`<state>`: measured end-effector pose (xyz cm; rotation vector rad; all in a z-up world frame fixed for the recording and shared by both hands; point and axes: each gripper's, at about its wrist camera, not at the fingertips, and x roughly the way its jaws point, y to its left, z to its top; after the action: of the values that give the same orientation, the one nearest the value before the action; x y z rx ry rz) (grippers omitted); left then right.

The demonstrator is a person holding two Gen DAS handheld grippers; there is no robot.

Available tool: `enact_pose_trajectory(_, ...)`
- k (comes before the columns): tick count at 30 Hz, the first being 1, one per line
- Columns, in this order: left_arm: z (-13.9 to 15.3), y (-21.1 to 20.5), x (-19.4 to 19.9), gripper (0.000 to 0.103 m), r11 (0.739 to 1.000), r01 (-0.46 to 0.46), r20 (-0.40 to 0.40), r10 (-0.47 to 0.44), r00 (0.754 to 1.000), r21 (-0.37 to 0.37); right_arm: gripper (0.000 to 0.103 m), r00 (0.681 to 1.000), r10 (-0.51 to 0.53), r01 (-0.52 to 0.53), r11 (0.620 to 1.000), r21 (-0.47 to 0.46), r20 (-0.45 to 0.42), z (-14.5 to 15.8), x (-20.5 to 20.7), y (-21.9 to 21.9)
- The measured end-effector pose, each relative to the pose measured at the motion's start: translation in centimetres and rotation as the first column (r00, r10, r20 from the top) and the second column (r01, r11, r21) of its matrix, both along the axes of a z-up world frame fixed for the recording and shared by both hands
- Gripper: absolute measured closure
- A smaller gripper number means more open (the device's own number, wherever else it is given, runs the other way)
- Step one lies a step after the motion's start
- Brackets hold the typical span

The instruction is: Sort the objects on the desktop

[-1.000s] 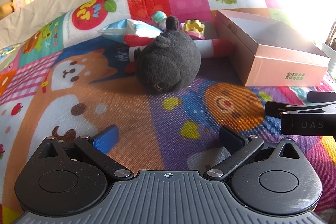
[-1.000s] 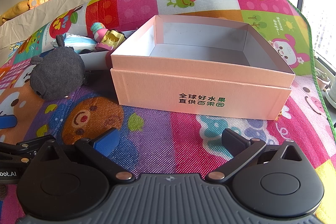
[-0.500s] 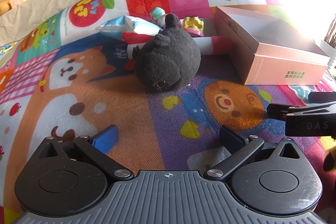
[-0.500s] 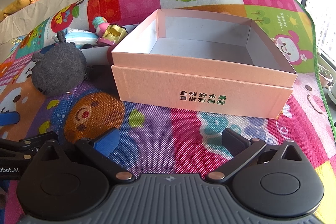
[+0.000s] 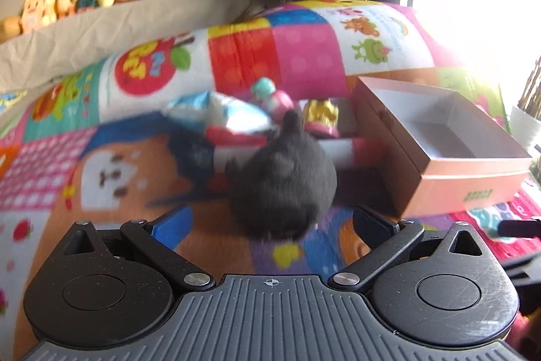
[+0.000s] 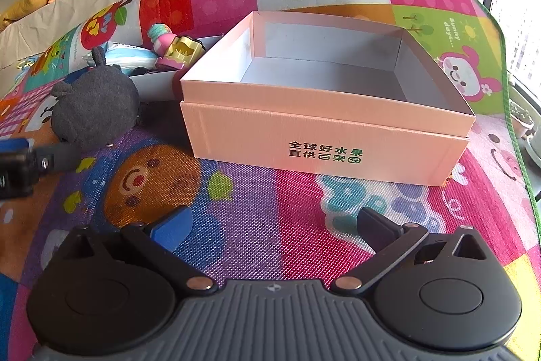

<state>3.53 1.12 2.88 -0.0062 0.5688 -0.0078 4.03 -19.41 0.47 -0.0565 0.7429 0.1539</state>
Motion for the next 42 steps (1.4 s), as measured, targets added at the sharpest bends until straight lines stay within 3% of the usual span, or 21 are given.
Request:
enact_pose_trajectory(5, -0.5, -1.5, 2.3, 0.001, 0.99, 0.054, 0.039, -0.06, 0.997, 0.13, 0.0, 1.0, 0.01, -0.01, 1.0, 0.002, 0.003, 0.0, 0.0, 0.0)
enact_pose_trajectory(7, -0.8, -1.4, 2.3, 0.028, 0.985, 0.085, 0.038, -0.091, 0.995, 0.151, 0.0, 1.0, 0.021, -0.021, 1.0, 0.003, 0.005, 0.1, 0.0, 0.0)
enact_pose_trajectory(10, -0.5, 0.0, 1.4, 0.03, 0.988, 0.077, 0.047, -0.084, 0.995, 0.133, 0.0, 0.994, 0.106, -0.106, 0.994, 0.01, 0.002, 0.2, -0.4, 0.5)
enact_pose_trajectory(12, -0.2, 1.7, 0.3, 0.03, 0.994, 0.071, 0.035, -0.074, 0.997, 0.088, 0.0, 0.98, 0.188, -0.186, 0.982, -0.024, 0.071, 1.0, -1.5, 1.5)
enact_pose_trajectory(15, 0.4, 4.9, -1.5, 0.03, 0.994, 0.08, -0.026, -0.082, 0.996, -0.077, 0.001, 0.927, 0.292, -0.256, 0.951, -0.171, 0.237, 3.0, -3.1, 3.8)
enact_pose_trajectory(16, 0.5, 6.0, -2.1, 0.03, 0.987, 0.079, -0.051, -0.087, 0.995, -0.138, 0.01, 0.906, 0.321, -0.265, 0.939, -0.22, 0.275, 3.6, -3.2, 4.8)
enact_pose_trajectory(17, 0.7, 7.0, -2.8, 0.03, 0.978, 0.074, -0.069, -0.089, 0.994, -0.193, 0.026, 0.89, 0.351, -0.277, 0.924, -0.265, 0.29, 4.2, -2.9, 5.8)
enact_pose_trajectory(18, 0.7, 7.7, -3.4, 0.03, 0.97, 0.066, -0.083, -0.088, 0.993, -0.235, 0.035, 0.88, 0.385, -0.3, 0.905, -0.303, 0.277, 4.9, -2.0, 6.9)
enact_pose_trajectory(19, 0.6, 8.3, -4.0, 0.03, 0.964, 0.059, -0.092, -0.086, 0.992, -0.26, 0.051, 0.877, 0.409, -0.326, 0.893, -0.31, 0.254, 5.2, -1.2, 7.8)
enact_pose_trajectory(20, 0.5, 8.7, -4.6, 0.03, 0.961, 0.053, -0.096, -0.082, 0.992, -0.27, 0.058, 0.872, 0.435, -0.361, 0.882, -0.304, 0.227, 5.5, -0.2, 8.7)
enact_pose_trajectory(23, 0.5, 9.0, -6.1, 0.028, 0.974, 0.048, -0.08, -0.067, 0.995, -0.22, 0.058, 0.853, 0.494, -0.444, 0.856, -0.266, 0.167, 5.8, 2.3, 11.5)
enact_pose_trajectory(27, 0.8, 9.4, -7.3, 0.025, 0.983, 0.03, -0.061, -0.042, 0.997, -0.183, 0.058, 0.833, 0.553, -0.548, 0.832, -0.087, 0.034, 5.0, 4.6, 14.1)
enact_pose_trajectory(30, 1.2, 10.0, -7.8, 0.019, 0.986, 0.005, -0.044, -0.013, 0.999, -0.166, 0.058, 0.806, 0.591, -0.591, 0.806, -0.004, -0.04, 4.1, 4.7, 15.0)
enact_pose_trajectory(33, 1.1, 10.2, -8.2, 0.016, 0.986, 0.007, -0.052, -0.016, 0.999, -0.167, 0.067, 0.817, 0.575, -0.577, 0.816, -0.041, -0.047, 3.9, 3.6, 14.6)
enact_pose_trajectory(35, 0.8, 10.0, -8.4, 0.011, 0.984, 0.017, -0.063, -0.028, 0.998, -0.175, 0.072, 0.841, 0.536, -0.539, 0.842, -0.02, -0.068, 4.3, 2.9, 12.9)
enact_pose_trajectory(38, 0.3, 9.2, -8.3, 0.009, 0.981, 0.036, -0.086, -0.053, 0.995, -0.19, 0.072, 0.87, 0.483, -0.479, 0.875, 0.068, -0.101, 5.1, 1.7, 8.6)
enact_pose_trajectory(42, 0.1, 7.3, -8.1, 0.007, 0.989, 0.054, -0.082, -0.066, 0.994, -0.137, 0.072, 0.898, 0.419, -0.407, 0.907, 0.112, -0.136, 5.0, -1.0, 3.1)
